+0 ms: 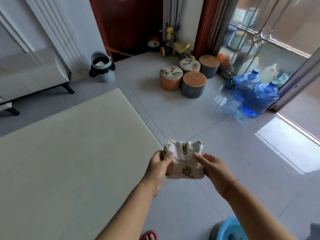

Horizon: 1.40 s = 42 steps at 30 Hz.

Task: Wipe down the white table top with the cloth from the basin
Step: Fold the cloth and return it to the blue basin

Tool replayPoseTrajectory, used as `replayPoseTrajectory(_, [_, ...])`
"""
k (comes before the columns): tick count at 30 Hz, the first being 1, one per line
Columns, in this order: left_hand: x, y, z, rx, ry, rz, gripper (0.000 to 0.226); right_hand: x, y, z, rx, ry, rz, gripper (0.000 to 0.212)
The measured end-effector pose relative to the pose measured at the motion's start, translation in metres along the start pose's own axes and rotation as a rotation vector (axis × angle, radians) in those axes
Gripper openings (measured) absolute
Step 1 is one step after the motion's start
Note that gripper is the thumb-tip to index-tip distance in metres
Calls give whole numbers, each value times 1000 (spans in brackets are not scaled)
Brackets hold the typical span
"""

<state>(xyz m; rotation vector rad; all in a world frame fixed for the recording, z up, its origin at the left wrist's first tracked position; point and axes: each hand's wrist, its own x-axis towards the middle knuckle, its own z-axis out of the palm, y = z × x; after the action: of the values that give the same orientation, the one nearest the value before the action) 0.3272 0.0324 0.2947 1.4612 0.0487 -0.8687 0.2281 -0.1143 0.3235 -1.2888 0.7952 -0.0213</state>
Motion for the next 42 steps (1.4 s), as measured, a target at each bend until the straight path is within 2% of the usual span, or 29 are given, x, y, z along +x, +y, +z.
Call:
replayPoseTrajectory(2, [-27,34,14,-7,-48,94,18,-25,-30,-8,26,5,-67,50])
replayPoseTrajectory(5, [-69,82,40,-8,-105,212,19,-65,-70,-24,47,29,-150,18])
replayPoseTrajectory(6, [-84,96,51,-6,-123,243,18,-81,-84,-31,57,43,-180,16])
replayPoseTrajectory(12, [-162,141,108,46,-216,331,16,-177,-141,-71,91,128,-307,18])
replayPoseTrajectory(17, [-200,149,147,96,-361,315,17,-240,-143,-100,177,233,-350,27])
replayPoseTrajectory(21, [-217,143,172,130,-503,272,18,-276,-122,-113,265,375,-383,19])
replayPoseTrajectory(27, [-221,118,191,230,-666,205,17,-307,-76,-108,376,629,-367,19])
replayPoseTrajectory(36, [-227,15,210,446,-908,40,16,-341,45,-119,523,918,-263,12])
replayPoseTrajectory(38, [-226,-15,214,491,-932,16,24,-344,78,-126,535,962,-222,8])
replayPoseTrajectory(42, [-215,-81,226,626,-977,8,62,-338,147,-144,513,1001,-131,6])
